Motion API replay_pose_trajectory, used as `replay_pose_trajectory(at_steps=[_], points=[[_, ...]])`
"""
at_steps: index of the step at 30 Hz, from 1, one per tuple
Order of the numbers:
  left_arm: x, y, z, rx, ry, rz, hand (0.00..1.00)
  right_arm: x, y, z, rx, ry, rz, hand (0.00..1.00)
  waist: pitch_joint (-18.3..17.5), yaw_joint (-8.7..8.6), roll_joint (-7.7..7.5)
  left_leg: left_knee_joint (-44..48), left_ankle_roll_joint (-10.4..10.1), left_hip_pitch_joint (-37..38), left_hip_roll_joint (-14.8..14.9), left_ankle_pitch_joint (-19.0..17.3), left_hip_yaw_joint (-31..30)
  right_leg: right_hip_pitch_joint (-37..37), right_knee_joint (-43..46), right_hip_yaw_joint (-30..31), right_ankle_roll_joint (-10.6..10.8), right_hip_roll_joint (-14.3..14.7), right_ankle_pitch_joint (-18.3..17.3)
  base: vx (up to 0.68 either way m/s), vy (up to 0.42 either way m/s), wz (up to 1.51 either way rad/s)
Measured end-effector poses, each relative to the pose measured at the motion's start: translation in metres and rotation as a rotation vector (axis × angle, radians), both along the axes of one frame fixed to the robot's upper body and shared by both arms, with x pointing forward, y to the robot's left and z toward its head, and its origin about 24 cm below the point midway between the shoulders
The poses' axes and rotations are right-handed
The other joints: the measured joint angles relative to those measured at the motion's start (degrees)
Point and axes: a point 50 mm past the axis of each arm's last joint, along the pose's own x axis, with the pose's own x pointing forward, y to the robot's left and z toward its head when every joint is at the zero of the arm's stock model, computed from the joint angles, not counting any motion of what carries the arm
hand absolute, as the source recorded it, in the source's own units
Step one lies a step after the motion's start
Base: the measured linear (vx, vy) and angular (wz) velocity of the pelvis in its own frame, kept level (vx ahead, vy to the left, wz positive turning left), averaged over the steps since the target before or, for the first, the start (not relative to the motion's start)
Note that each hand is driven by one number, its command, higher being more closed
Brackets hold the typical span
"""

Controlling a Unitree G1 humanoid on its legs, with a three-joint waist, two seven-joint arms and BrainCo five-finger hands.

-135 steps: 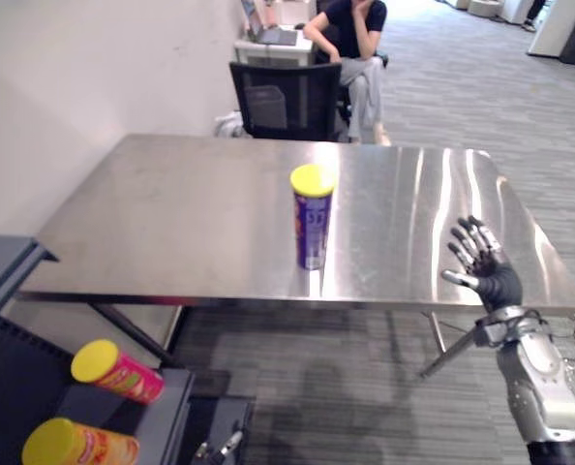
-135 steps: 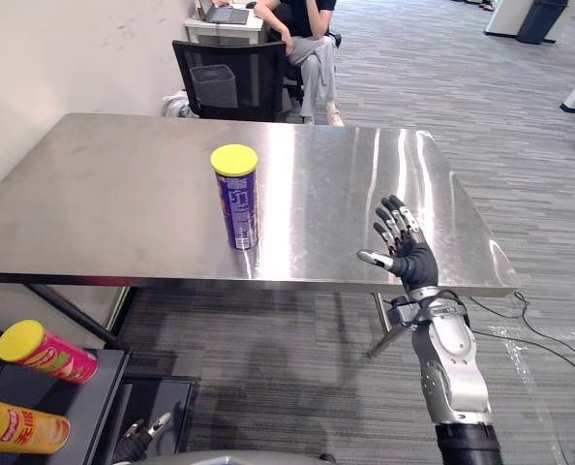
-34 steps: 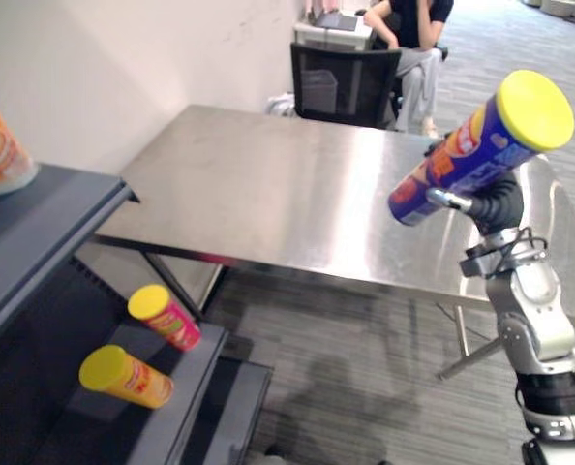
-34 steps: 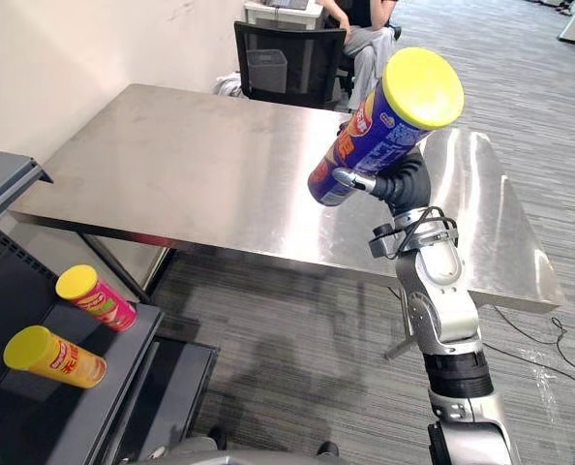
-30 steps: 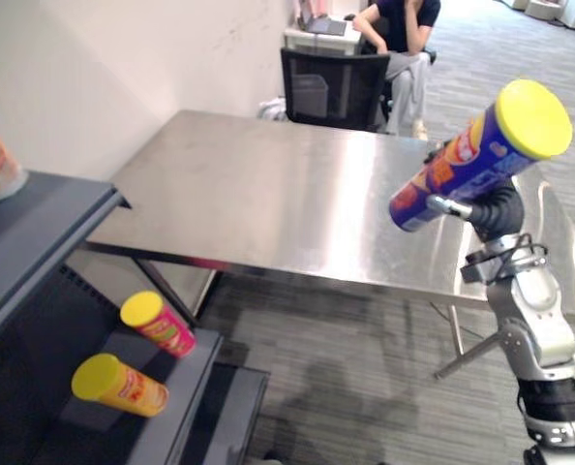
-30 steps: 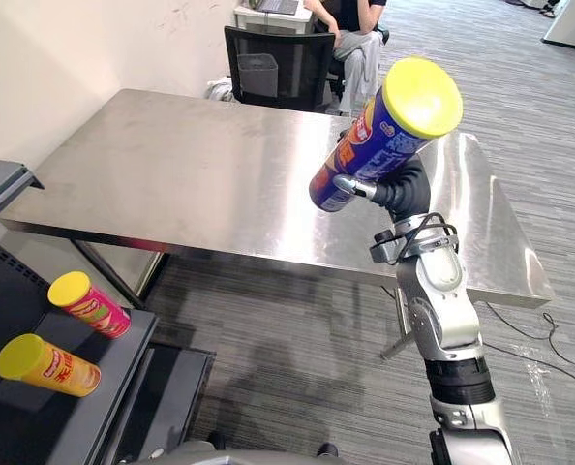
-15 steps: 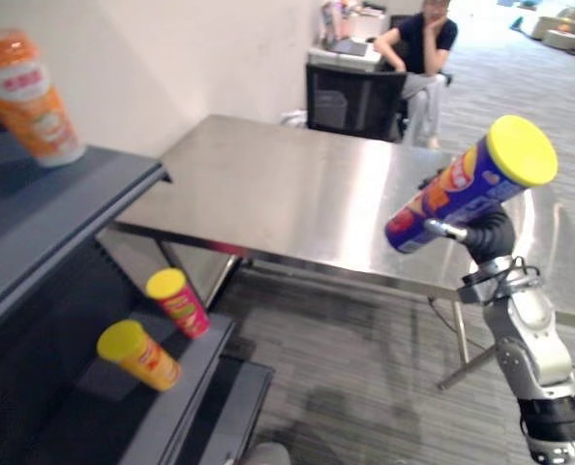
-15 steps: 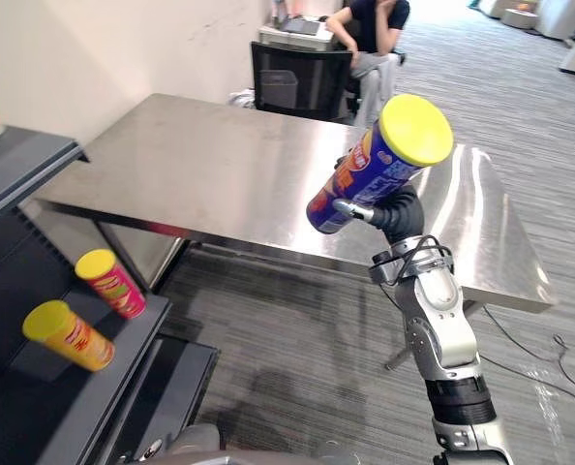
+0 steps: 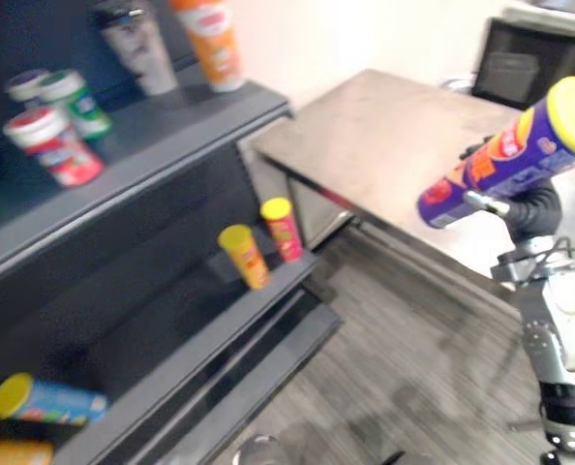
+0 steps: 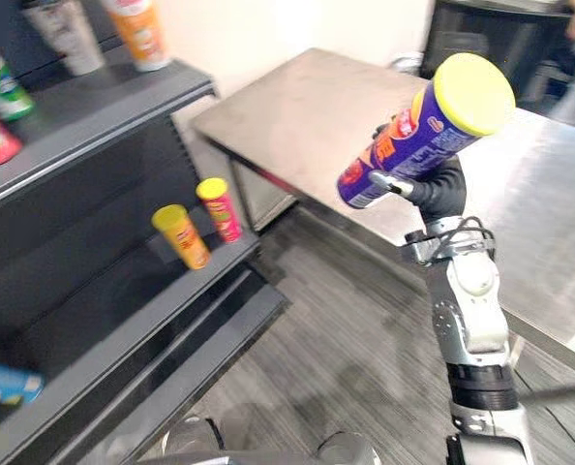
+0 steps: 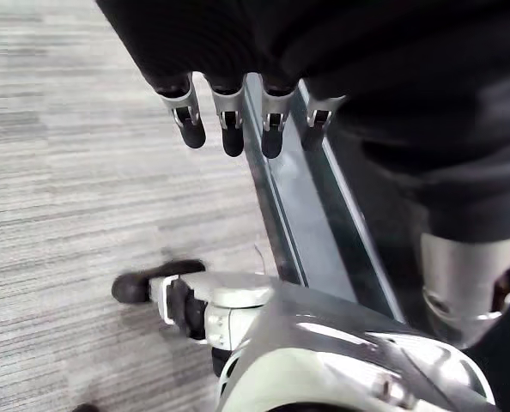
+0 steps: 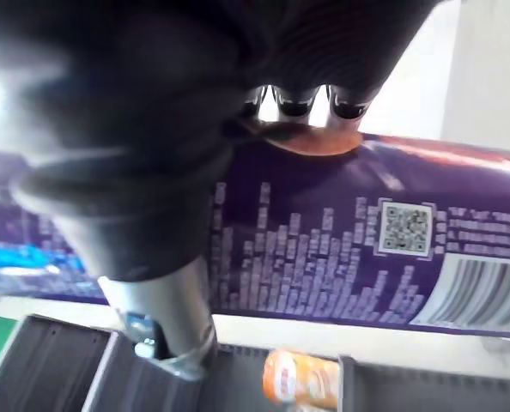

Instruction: Put the gum and the chips on the shelf.

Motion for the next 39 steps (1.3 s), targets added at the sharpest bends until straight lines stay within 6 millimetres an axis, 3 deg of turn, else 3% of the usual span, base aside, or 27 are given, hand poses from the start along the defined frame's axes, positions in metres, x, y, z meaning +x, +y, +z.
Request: replay_pose_trajectory(at_steps=[2,3,6,8,9,11,15,20,29,35,39], points=[[0.0,0.005,0.001,0.016,-0.004,0.001,0.0,0.0,0.0,-0.001,0.004,0.003,-0.004,1.0,0.1,0.84,-0.87,-8.4,-0.9,1.6,-2.7,0.0,2.6,1.1,-2.4,-4.9,-0.1,-0.7,2.0,-0.07,0.055,1.29],[-0.004,0.004,0.001,0.015,0.004,0.003,0.0,0.0,-0.002,-0.001,0.014,0.005,-0.022,1.0,0.4,0.99,-0.89,-8.1,-4.9,1.8,-1.9,-2.1,4.7,2.0,-1.9,-7.7,-0.1,-0.6,2.0,-0.07,0.064,1.19],[-0.012,-0.006,-0.001,-0.011,0.022,-0.001,0.0,-0.001,-0.007,-0.001,0.038,0.006,-0.068,1.0,-0.4,0.99,0.67,-14.3,-12.4,3.7,-2.9,-4.7,5.2,2.7,-0.1,-12.0,0.0,-1.4,2.1,-0.07,0.123,0.91],[-0.01,-0.006,-0.001,-0.01,0.018,-0.009,0.0,-0.001,-0.008,-0.001,0.045,0.005,-0.081,1.0,-0.4,1.11,0.85,-19.2,-14.9,3.6,-5.1,-7.3,5.0,1.2,2.6,-13.0,0.1,-3.1,2.1,-0.1,0.231,0.52],[-0.009,-0.006,-0.001,-0.01,0.018,-0.02,0.0,-0.001,-0.009,0.0,0.049,0.004,-0.089,1.0,-0.6,1.03,0.91,-22.9,-14.6,3.5,-6.9,-9.5,4.7,-0.1,4.8,-13.2,0.1,-4.6,2.1,-0.12,0.26,0.48],[-0.004,0.001,0.001,0.01,0.009,-0.042,0.0,-0.001,-0.007,-0.004,0.068,0.012,-0.093,1.0,0.3,0.98,-1.39,-25.7,-13.2,3.0,-10.0,-9.1,3.8,-1.4,7.2,-13.1,-0.3,-7.5,3.2,-0.11,0.224,0.43],[-0.006,0.01,0.003,0.038,0.022,-0.044,0.0,0.0,-0.001,-0.007,0.076,0.021,-0.075,1.0,0.4,1.27,-1.39,-26.8,-11.3,2.4,-11.7,-9.8,2.1,-2.3,7.1,-8.5,-0.8,-8.2,8.6,-0.1,0.232,0.32],[-0.001,0.019,0.006,0.064,-0.009,-0.044,0.0,-0.002,0.005,-0.002,0.036,-0.009,-0.064,1.0,0.4,1.85,-1.57,-26.3,-10.7,0.3,-11.7,-10.2,2.2,-4.9,5.5,-3.9,-0.1,-7.3,11.9,-0.01,0.092,0.08],[0.003,0.018,0.006,0.067,-0.028,-0.047,0.0,-0.001,0.011,0.001,0.02,-0.029,-0.041,1.0,1.5,2.01,-2.18,-24.5,-11.4,-0.3,-10.1,-10.9,3.4,-6.2,7.0,-2.1,-0.1,-7.0,11.9,0.03,-0.025,-0.06],[0.013,0.021,0.008,0.08,-0.073,-0.038,0.0,0.001,0.016,0.006,-0.005,-0.049,0.007,1.0,1.6,2.73,-2.25,-22.2,-10.6,-0.2,-9.8,-11.1,3.3,-6.0,9.5,-0.9,-0.1,-8.2,11.9,0.1,-0.035,0.1],[0.015,0.021,0.009,0.076,-0.085,-0.043,0.0,0.005,0.036,0.007,-0.047,-0.058,0.119,1.0,2.0,3.48,-2.81,-20.2,-10.2,-0.1,-9.4,-12.1,3.3,-5.4,11.2,0.5,-0.1,-9.0,12.0,0.04,-0.048,0.12]])
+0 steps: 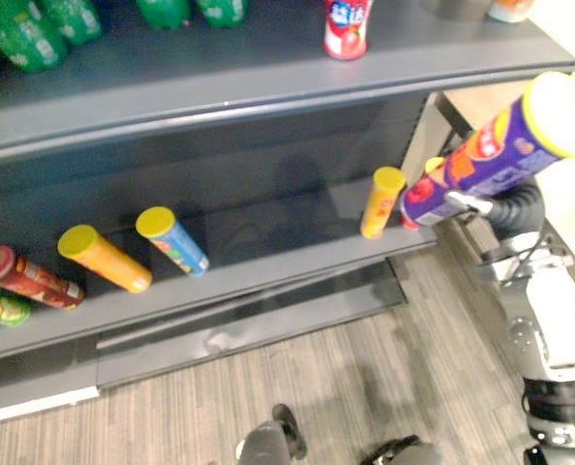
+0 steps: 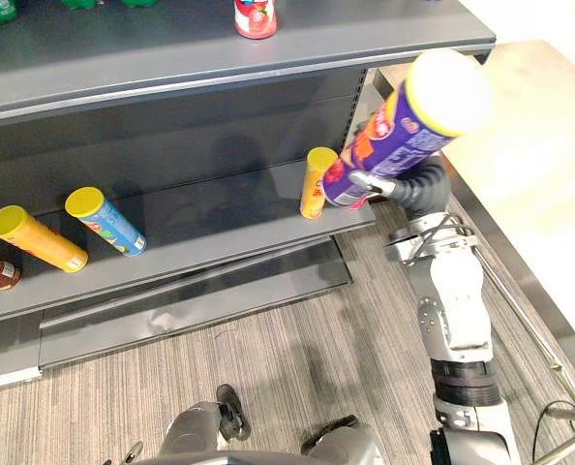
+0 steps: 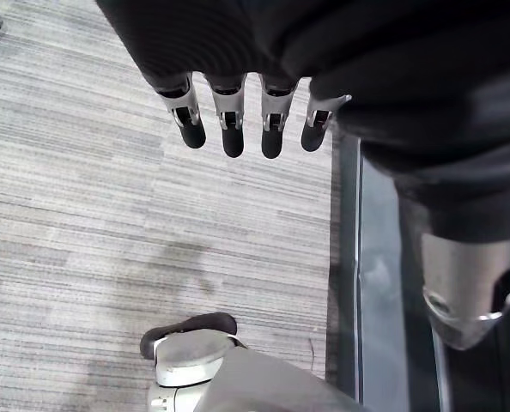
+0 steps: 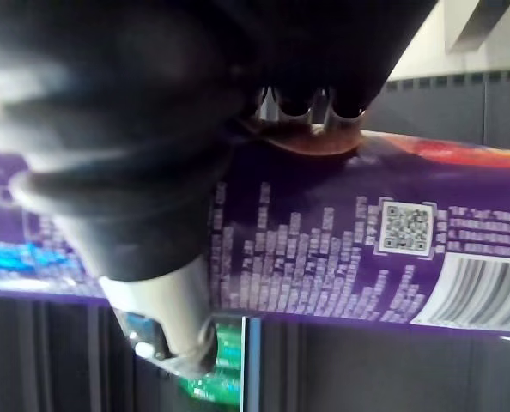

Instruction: Put the gum and the chips on the shelf.

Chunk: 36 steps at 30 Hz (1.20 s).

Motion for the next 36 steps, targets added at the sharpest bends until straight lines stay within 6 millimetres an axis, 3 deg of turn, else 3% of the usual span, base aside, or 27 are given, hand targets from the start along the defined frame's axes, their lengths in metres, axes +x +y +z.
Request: replay_pose_trajectory(at_steps=[4,6,7,8,9,10,11,12,15,17,20,21,27,31,33,36], points=[[0.0,-0.001,0.0,-0.009,-0.003,0.003,0.0,0.002,0.02,-0.005,-0.029,0.015,0.102,1.0,0.5,1.36,-0.11,4.4,0.6,-0.1,0.9,-2.9,-0.9,2.2,0.4,0.4,0.9,-0.3,0.6,0.03,-0.014,0.15],[0.001,-0.002,-0.001,-0.016,0.0,0.004,0.0,0.002,0.032,-0.009,-0.019,0.023,0.153,1.0,1.0,1.61,0.35,6.7,1.2,-0.1,0.9,-5.2,-3.0,3.0,2.1,2.1,1.4,-1.2,3.3,0.01,0.043,0.31],[0.001,-0.003,-0.001,-0.019,0.002,0.005,0.0,0.002,0.034,-0.01,-0.021,0.026,0.163,1.0,1.2,1.64,0.71,7.1,1.4,-0.1,1.0,-5.8,-3.4,2.7,3.2,3.3,0.8,-1.5,5.0,0.0,0.074,0.32],[0.003,-0.003,-0.001,-0.023,-0.001,0.004,0.0,0.001,0.039,-0.011,-0.025,0.032,0.183,1.0,1.7,1.61,1.54,7.6,1.8,0.0,1.0,-6.7,-5.0,0.3,5.9,8.6,-2.5,-1.8,9.4,-0.02,0.134,0.41],[0.007,-0.002,0.001,-0.018,-0.014,0.001,0.0,0.001,0.044,-0.013,-0.019,0.038,0.202,1.0,2.1,1.37,2.13,8.0,2.2,-0.2,0.9,-7.3,-6.9,-3.7,7.9,17.6,-4.5,-0.3,10.9,-0.02,0.154,0.47],[0.01,-0.002,0.001,-0.018,-0.02,-0.002,0.0,0.001,0.047,-0.014,-0.016,0.043,0.211,1.0,2.4,1.3,2.67,8.2,2.1,-0.5,0.9,-7.8,-8.2,-5.1,7.6,22.3,-3.3,1.7,8.7,-0.01,0.146,0.74],[0.015,0.001,0.002,-0.005,-0.02,-0.012,0.0,0.0,0.05,-0.018,-0.003,0.056,0.219,1.0,2.6,0.98,2.93,8.6,1.8,-0.9,0.6,-8.2,-10.7,-6.2,5.1,30.5,-0.3,6.4,3.9,0.04,0.093,1.05],[0.021,0.006,0.003,0.006,-0.02,-0.017,0.0,-0.002,0.052,-0.023,0.011,0.073,0.219,1.0,2.5,0.9,2.63,8.6,1.6,-1.3,-0.6,-8.4,-13.1,-6.5,1.2,36.3,1.4,10.0,1.6,0.06,0.081,1.17],[0.029,0.009,0.003,0.007,-0.008,-0.042,0.0,-0.007,0.055,-0.036,0.037,0.109,0.216,1.0,2.0,0.83,1.6,8.9,1.6,-2.3,-4.4,-8.2,-18.6,-6.9,-8.5,45.3,4.9,15.1,-0.9,0.11,-0.01,1.25],[0.026,0.008,0.001,0.004,0.009,-0.055,0.0,-0.01,0.053,-0.045,0.054,0.143,0.214,1.0,1.8,0.83,1.35,9.8,1.9,-2.5,-5.9,-8.0,-21.5,-6.6,-12.4,49.2,5.4,17.2,-0.6,0.11,-0.094,0.99],[0.017,0.004,-0.002,-0.009,0.042,-0.056,0.0,-0.013,0.052,-0.05,0.081,0.155,0.216,1.0,1.7,0.79,1.35,9.4,0.5,-2.5,-6.5,-7.6,-24.6,-5.0,-15.6,48.4,8.0,17.8,-2.0,0.13,-0.182,0.6],[0.014,0.002,-0.003,-0.018,0.048,-0.054,0.0,-0.012,0.052,-0.046,0.099,0.135,0.224,1.0,1.6,0.82,1.28,8.1,-1.2,-2.8,-5.8,-6.4,-25.1,-3.8,-18.2,47.6,7.9,19.0,-2.2,0.1,-0.204,0.15],[0.016,-0.006,-0.004,-0.021,0.007,-0.041,0.0,-0.014,0.057,-0.04,0.107,0.094,0.258,1.0,1.5,-0.86,1.26,-1.3,-4.8,-0.5,-3.5,-0.3,-26.6,-2.1,-23.0,44.9,7.4,22.3,-2.4,0.04,-0.216,0.11],[0.017,-0.007,-0.003,-0.017,-0.01,-0.041,0.0,-0.014,0.055,-0.039,0.117,0.091,0.244,1.0,1.3,-1.09,1.04,-7.9,-5.8,0.8,-3.2,2.7,-26.4,-2.0,-25.4,44.9,6.8,23.1,-2.8,-0.08,-0.136,0.03],[0.017,-0.005,-0.002,-0.009,-0.017,-0.025,0.0,-0.014,0.056,-0.04,0.12,0.093,0.246,1.0,1.3,-2.19,1.05,-11.4,-5.4,1.9,-3.2,4.7,-25.7,-1.5,-27.0,44.4,6.3,23.2,-2.7,-0.08,-0.069,0.1],[0.016,-0.004,-0.002,-0.005,-0.018,-0.019,0.0,-0.016,0.056,-0.045,0.12,0.109,0.251,1.0,0.9,-2.5,0.95,-16.1,-5.6,4.0,-3.1,7.6,-24.2,-1.4,-27.1,44.3,6.1,23.3,-2.5,-0.04,-0.031,0.04]])
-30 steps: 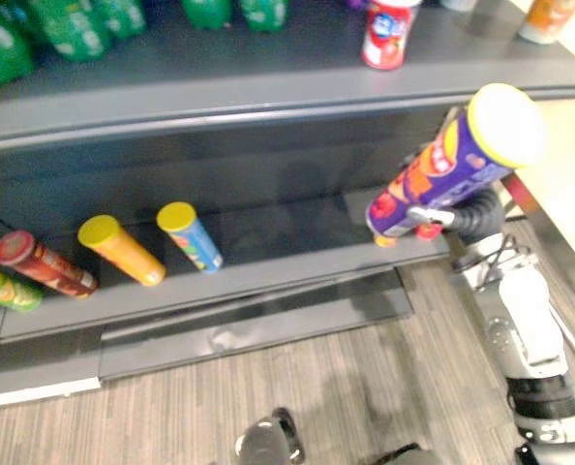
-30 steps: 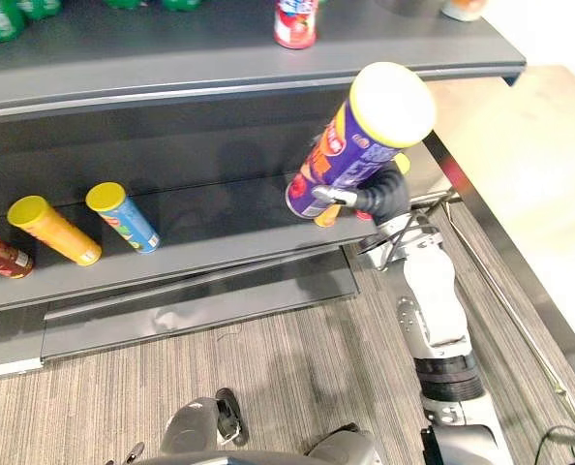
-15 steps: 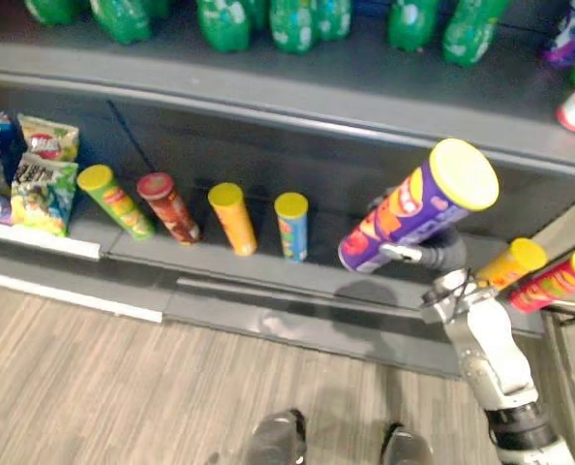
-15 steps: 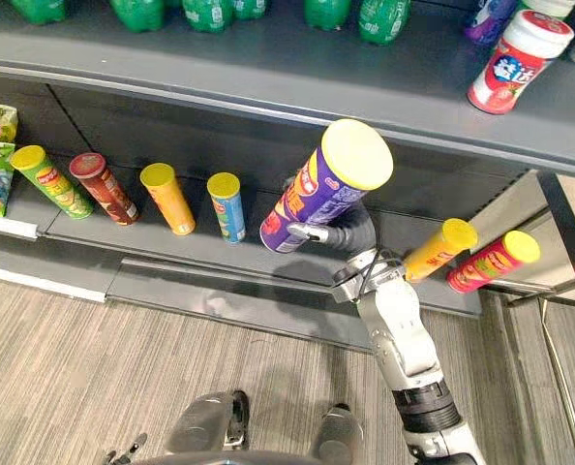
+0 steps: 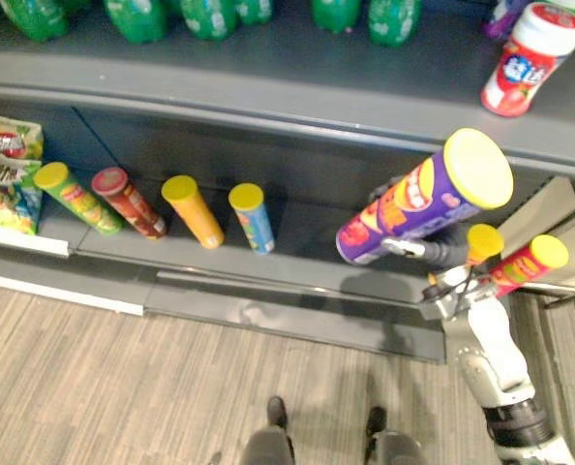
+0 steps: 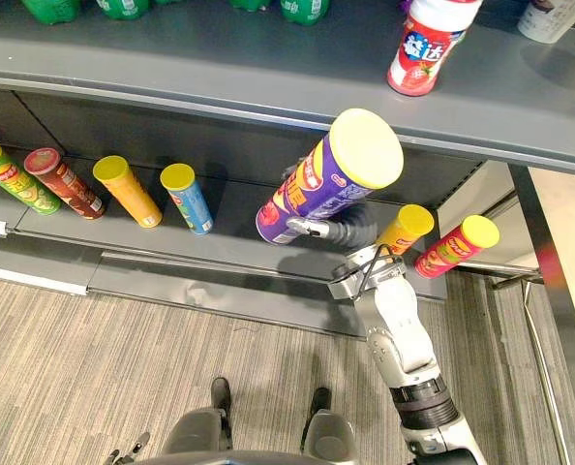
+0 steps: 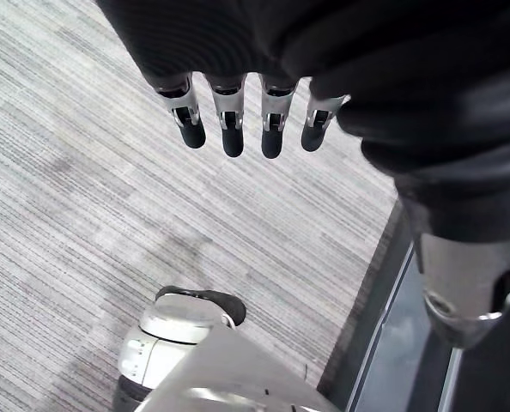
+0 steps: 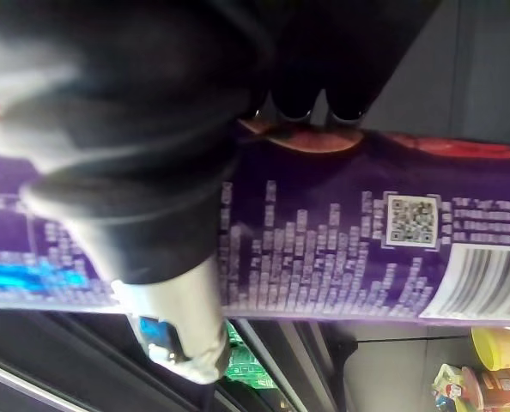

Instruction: Put the gum and the chips on the shelf.

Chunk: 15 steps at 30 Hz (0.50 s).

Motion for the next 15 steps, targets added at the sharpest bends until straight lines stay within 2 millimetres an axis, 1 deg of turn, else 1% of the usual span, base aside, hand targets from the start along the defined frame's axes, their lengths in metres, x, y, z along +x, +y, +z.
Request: replay_pose_trajectory(at_steps=[3,6,7,10,13,15], points=[[0.0,0.0,0.0,0.0,-0.001,-0.002,0.0,-0.002,0.003,-0.005,-0.006,0.019,0.017,1.0,-0.4,-0.09,-0.27,-3.3,0.0,1.8,-0.1,2.0,0.9,0.0,-0.2,0.0,-0.2,0.2,0.1,0.0,0.0,0.0],[0.002,0.001,0.0,0.004,-0.006,-0.009,0.0,-0.005,0.011,-0.01,-0.018,0.035,0.058,1.0,-0.9,-0.77,-0.74,-6.4,0.0,2.8,-0.2,3.8,1.0,-0.1,-0.5,0.0,-0.4,0.5,0.3,0.0,0.0,0.0],[0.003,0.001,0.001,0.006,-0.008,-0.012,0.0,-0.006,0.014,-0.011,-0.024,0.038,0.073,1.0,-1.0,-0.95,-0.89,-6.4,-0.3,2.8,-0.2,4.1,1.0,-0.2,-0.5,0.0,-0.4,0.5,0.3,0.0,0.0,0.0],[0.006,0.001,0.002,0.015,-0.019,-0.041,0.0,-0.007,0.02,-0.013,-0.058,0.033,0.089,1.0,-1.0,-1.38,-0.92,-6.4,-0.3,2.7,-0.2,4.1,1.1,-0.3,-0.5,0.1,-0.4,0.5,0.3,0.0,0.0,0.0],[0.017,0.002,0.003,0.028,-0.051,-0.071,0.0,-0.009,0.026,-0.016,-0.077,0.037,0.114,1.0,-1.0,-1.47,-0.89,-6.4,-0.4,2.1,-0.1,4.1,1.2,-1.4,0.4,0.6,-0.4,0.6,0.3,0.01,0.005,-0.03],[0.032,0.003,0.006,0.037,-0.09,-0.1,0.0,-0.011,0.033,-0.018,-0.104,0.035,0.136,1.0,-1.0,-1.5,-0.85,-6.4,-0.3,1.4,-0.2,4.4,1.3,-2.6,1.0,1.0,-0.4,0.6,0.2,0.0,0.0,0.0]])
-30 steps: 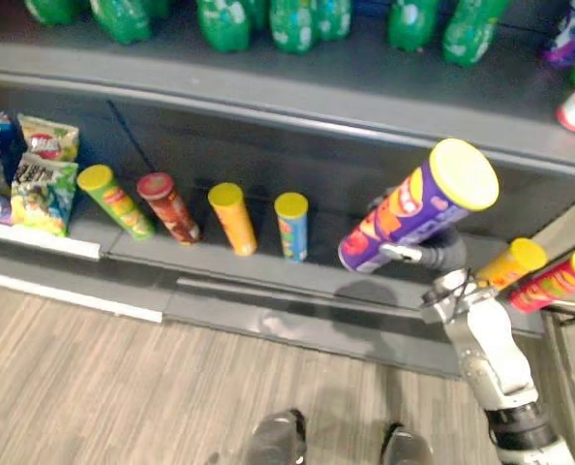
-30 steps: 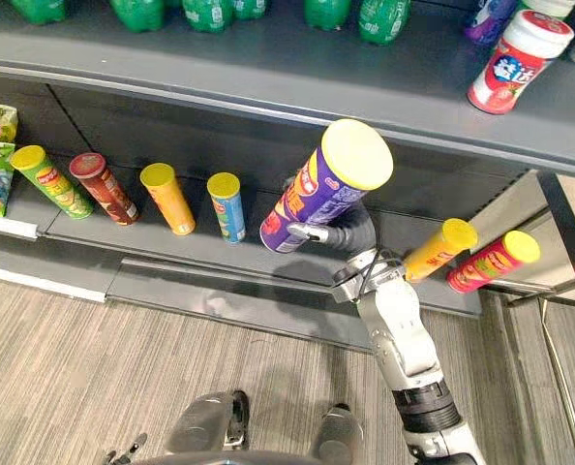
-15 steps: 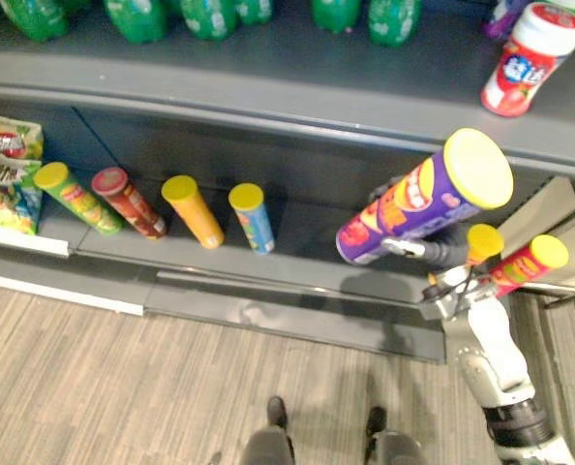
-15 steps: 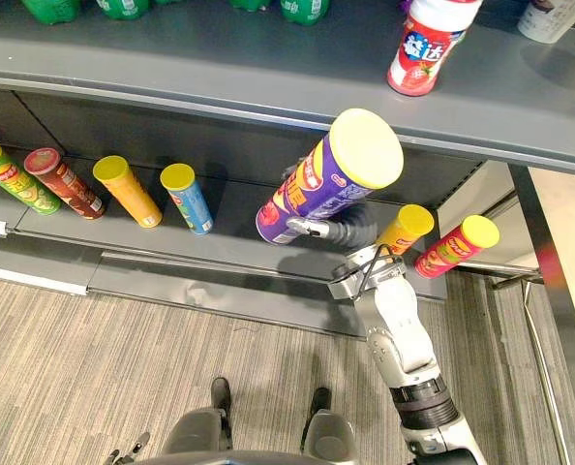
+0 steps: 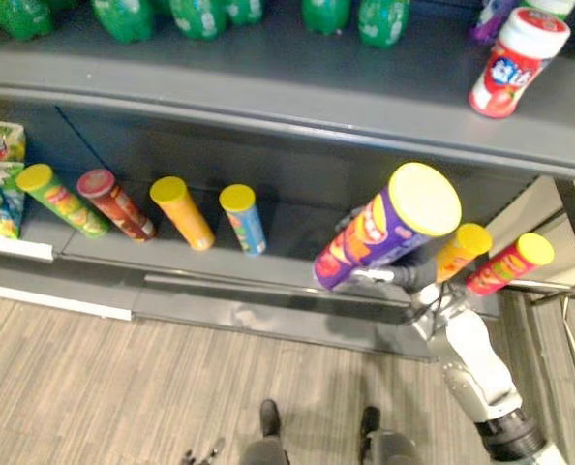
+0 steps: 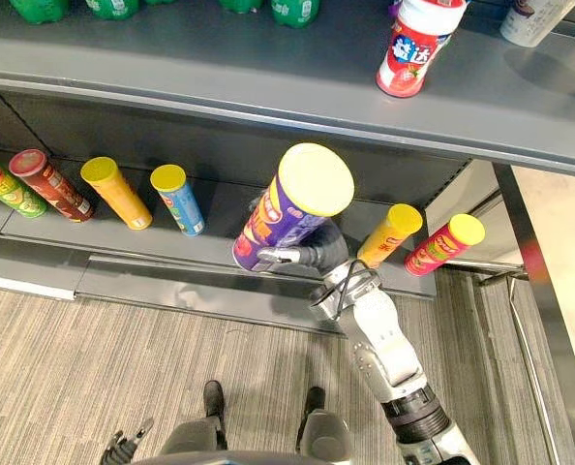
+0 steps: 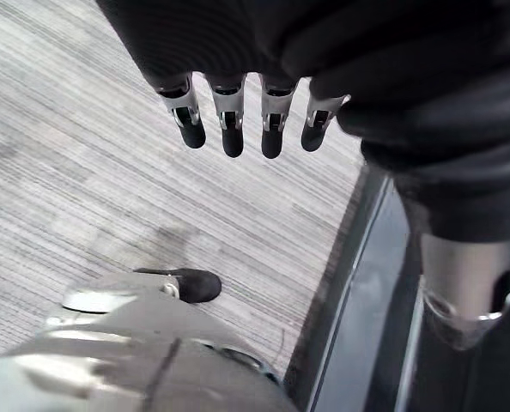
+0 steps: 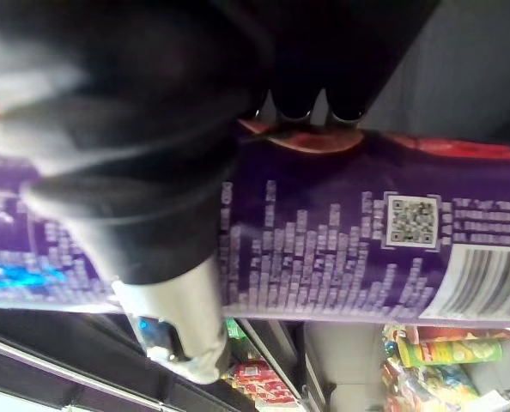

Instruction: Put the gum and the chips on the shelf.

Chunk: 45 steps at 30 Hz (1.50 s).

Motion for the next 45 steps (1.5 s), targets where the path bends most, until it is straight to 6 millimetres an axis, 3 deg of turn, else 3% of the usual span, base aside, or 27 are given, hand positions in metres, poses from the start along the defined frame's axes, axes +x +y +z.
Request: replay_pose_trajectory(at_steps=[4,12,15,19,21,27,30,33,45], points=[[0.018,0.001,0.004,0.016,-0.043,-0.017,0.0,-0.004,0.011,-0.003,-0.024,0.002,0.064,1.0,0.1,-0.29,0.18,0.0,0.0,-0.8,-0.1,0.3,-0.2,-1.3,1.5,0.4,-0.3,-0.2,-0.2,0.0,0.011,0.01],[0.053,-0.009,0.01,0.02,-0.114,-0.082,0.0,-0.02,0.06,-0.005,-0.101,-0.023,0.317,1.0,1.4,-0.08,1.79,0.0,0.3,-3.8,-0.4,1.5,-1.0,-5.6,5.6,0.5,-0.8,-0.9,-1.2,-0.03,0.0,0.05],[0.064,-0.011,0.013,0.008,-0.146,-0.068,0.0,-0.015,0.069,-0.008,-0.141,-0.017,0.327,1.0,3.0,-0.1,2.14,0.0,0.2,-4.6,-0.8,1.9,-2.0,-6.8,8.0,0.2,-0.9,-1.6,-2.6,-0.05,-0.021,0.17],[0.087,-0.016,0.021,0.008,-0.208,-0.1,0.0,0.015,0.075,-0.014,-0.225,0.001,0.208,1.0,6.3,0.01,2.86,0.2,-0.4,-6.8,-0.8,2.4,-2.4,-9.7,11.5,-1.5,-1.3,-2.6,-4.0,-0.05,-0.038,0.34],[0.1,-0.02,0.027,0.009,-0.25,-0.12,0.0,0.039,0.065,-0.013,-0.286,-0.019,0.05,1.0,9.2,0.15,3.72,0.4,-0.2,-8.4,-1.2,5.3,-4.6,-11.2,15.3,-3.5,-1.6,-3.8,-6.0,-0.02,-0.074,0.54],[0.11,-0.032,0.03,-0.022,-0.266,-0.133,0.0,0.094,0.018,0.008,-0.269,-0.026,-0.355,1.0,13.2,2.5,5.85,5.1,-0.6,-12.5,-2.4,5.5,-8.5,-13.0,21.2,-5.7,-2.0,-6.3,-8.5,-0.03,-0.075,0.4],[0.113,-0.037,0.031,-0.031,-0.273,-0.149,0.0,0.11,0.001,0.025,-0.223,-0.046,-0.5,1.0,13.7,3.62,6.87,6.1,-0.5,-14.2,-3.0,5.5,-9.5,-14.9,23.6,-5.9,-2.2,-7.3,-9.9,-0.05,-0.096,0.18],[0.116,-0.042,0.032,-0.046,-0.288,-0.148,0.0,0.118,-0.014,0.039,-0.158,-0.052,-0.608,1.0,14.1,4.91,7.76,6.4,-0.4,-15.0,-3.4,5.6,-9.5,-16.4,25.7,-6.0,-2.3,-8.2,-11.1,-0.06,-0.109,0.12],[0.123,-0.051,0.039,-0.082,-0.343,-0.117,0.0,0.119,-0.033,0.081,0.013,-0.163,-0.797,1.0,14.6,5.47,8.6,10.6,-0.3,-20.0,-3.3,5.0,-7.8,-20.7,29.8,-6.8,-2.6,-10.4,-12.7,0.0,-0.112,0.06]])
